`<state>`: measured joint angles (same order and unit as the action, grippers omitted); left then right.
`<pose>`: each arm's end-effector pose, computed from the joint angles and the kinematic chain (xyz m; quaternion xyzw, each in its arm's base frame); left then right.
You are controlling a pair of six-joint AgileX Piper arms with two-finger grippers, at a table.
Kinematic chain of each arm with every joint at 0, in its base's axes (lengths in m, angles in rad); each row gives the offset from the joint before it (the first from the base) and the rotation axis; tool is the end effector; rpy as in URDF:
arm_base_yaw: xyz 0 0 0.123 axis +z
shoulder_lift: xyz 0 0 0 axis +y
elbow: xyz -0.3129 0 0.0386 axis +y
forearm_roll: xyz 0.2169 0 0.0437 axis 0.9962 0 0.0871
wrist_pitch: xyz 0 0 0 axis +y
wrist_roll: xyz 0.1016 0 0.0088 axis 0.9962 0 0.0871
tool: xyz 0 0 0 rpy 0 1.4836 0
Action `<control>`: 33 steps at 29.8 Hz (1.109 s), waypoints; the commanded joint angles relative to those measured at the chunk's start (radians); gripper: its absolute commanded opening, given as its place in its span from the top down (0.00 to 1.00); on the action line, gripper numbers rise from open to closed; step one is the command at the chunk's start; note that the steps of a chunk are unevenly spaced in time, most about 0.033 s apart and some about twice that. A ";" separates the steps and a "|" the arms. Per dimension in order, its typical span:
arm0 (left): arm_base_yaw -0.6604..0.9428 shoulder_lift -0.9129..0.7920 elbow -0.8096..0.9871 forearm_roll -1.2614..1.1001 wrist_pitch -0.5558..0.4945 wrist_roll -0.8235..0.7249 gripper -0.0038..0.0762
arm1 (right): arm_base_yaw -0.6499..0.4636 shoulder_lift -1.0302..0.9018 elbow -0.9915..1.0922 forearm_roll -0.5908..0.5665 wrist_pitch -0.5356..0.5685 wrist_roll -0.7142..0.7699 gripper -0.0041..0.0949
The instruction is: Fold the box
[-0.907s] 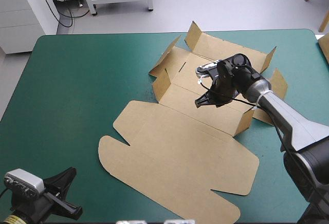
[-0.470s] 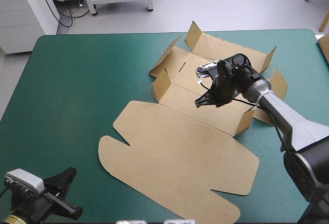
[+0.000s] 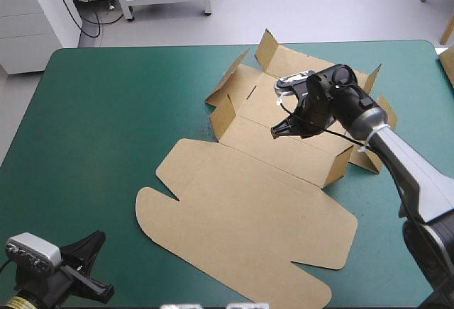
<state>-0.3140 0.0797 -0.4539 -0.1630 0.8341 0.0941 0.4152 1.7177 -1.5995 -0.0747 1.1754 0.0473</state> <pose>-0.0308 -0.0029 0.2700 0.1559 0.8083 -0.1418 0.5497 0.3147 0.1310 0.3496 -0.1875 0.9647 0.0060 0.1846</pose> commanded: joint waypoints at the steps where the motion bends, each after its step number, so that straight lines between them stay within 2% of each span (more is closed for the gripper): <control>1: -0.006 0.023 -0.023 -0.022 -0.075 -0.003 0.96 | -0.006 -0.119 -0.039 -0.014 -0.005 0.008 0.98; 15: -0.006 0.023 -0.023 -0.022 -0.075 -0.003 0.96 | -0.006 -0.362 -0.017 -0.035 -0.003 0.069 0.98; 19: -0.006 0.023 -0.023 -0.022 -0.075 -0.003 0.96 | -0.006 -0.424 0.035 -0.082 -0.003 0.102 0.98; 33: -0.006 0.023 -0.023 -0.022 -0.075 -0.003 0.96 | -0.198 -0.521 0.292 0.045 -0.005 0.123 0.98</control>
<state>-0.3140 0.0809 -0.4539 -0.1630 0.8341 0.0941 0.2408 1.2250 -1.3012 -0.0577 1.2094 0.1649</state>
